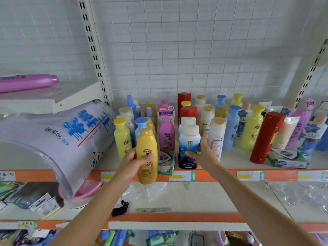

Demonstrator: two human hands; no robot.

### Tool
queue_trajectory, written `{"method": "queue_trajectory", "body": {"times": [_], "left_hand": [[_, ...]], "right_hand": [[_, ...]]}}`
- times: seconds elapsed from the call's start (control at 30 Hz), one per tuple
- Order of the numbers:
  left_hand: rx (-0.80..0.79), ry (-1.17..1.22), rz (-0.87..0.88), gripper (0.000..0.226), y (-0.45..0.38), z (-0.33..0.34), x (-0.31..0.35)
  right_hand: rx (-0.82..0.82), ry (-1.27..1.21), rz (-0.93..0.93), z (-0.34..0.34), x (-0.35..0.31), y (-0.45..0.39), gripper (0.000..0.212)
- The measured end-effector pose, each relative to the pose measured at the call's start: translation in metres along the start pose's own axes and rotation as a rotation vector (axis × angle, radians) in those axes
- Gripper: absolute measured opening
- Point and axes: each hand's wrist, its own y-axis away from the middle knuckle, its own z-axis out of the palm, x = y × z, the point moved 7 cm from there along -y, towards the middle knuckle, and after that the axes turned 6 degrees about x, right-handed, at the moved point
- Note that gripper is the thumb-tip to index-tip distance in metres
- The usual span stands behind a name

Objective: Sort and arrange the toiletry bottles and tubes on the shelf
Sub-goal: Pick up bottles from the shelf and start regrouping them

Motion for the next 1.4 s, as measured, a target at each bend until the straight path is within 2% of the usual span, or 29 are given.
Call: {"method": "queue_trajectory", "body": {"times": [0.13,0.33,0.5,0.63,0.77,0.87,0.93,1.03,1.1,1.3,1.4], "left_hand": [[0.005,0.012,-0.001,0.024,-0.002,-0.001,-0.002],[0.019,0.002,-0.018,0.025,-0.007,-0.003,-0.009],[0.021,-0.009,-0.029,0.028,-0.007,-0.006,-0.014],[0.027,-0.001,-0.035,0.037,-0.007,-0.013,-0.016],[0.034,0.006,-0.016,0.030,-0.005,-0.019,-0.017],[0.033,-0.011,0.007,0.031,-0.002,-0.021,-0.014],[0.025,-0.055,0.042,0.032,0.000,-0.019,-0.009],[-0.010,-0.116,0.101,0.028,0.001,-0.009,0.001],[-0.040,-0.183,0.161,0.025,0.000,-0.002,0.008],[-0.073,-0.258,0.210,0.031,-0.009,-0.005,0.023],[-0.031,-0.358,0.269,0.030,-0.011,-0.015,0.039]], "right_hand": [[0.008,0.074,-0.013,0.001,0.003,-0.002,0.058],[0.029,0.425,-0.091,-0.002,0.001,-0.003,0.055],[0.049,0.510,-0.139,-0.006,0.001,0.004,0.056],[0.096,0.606,-0.166,-0.013,-0.005,0.009,0.041],[0.155,0.704,-0.247,-0.017,-0.023,0.022,0.023],[0.152,0.657,-0.447,-0.005,-0.052,0.036,0.014],[0.035,0.533,-0.533,0.015,-0.071,0.042,0.019],[-0.195,0.386,-0.466,0.052,-0.092,0.042,0.045],[-0.284,0.346,-0.387,0.072,-0.100,0.040,0.055],[-0.265,0.214,-0.308,0.084,-0.104,0.032,0.058],[-0.178,0.156,-0.295,0.075,-0.102,0.026,0.059]]}}
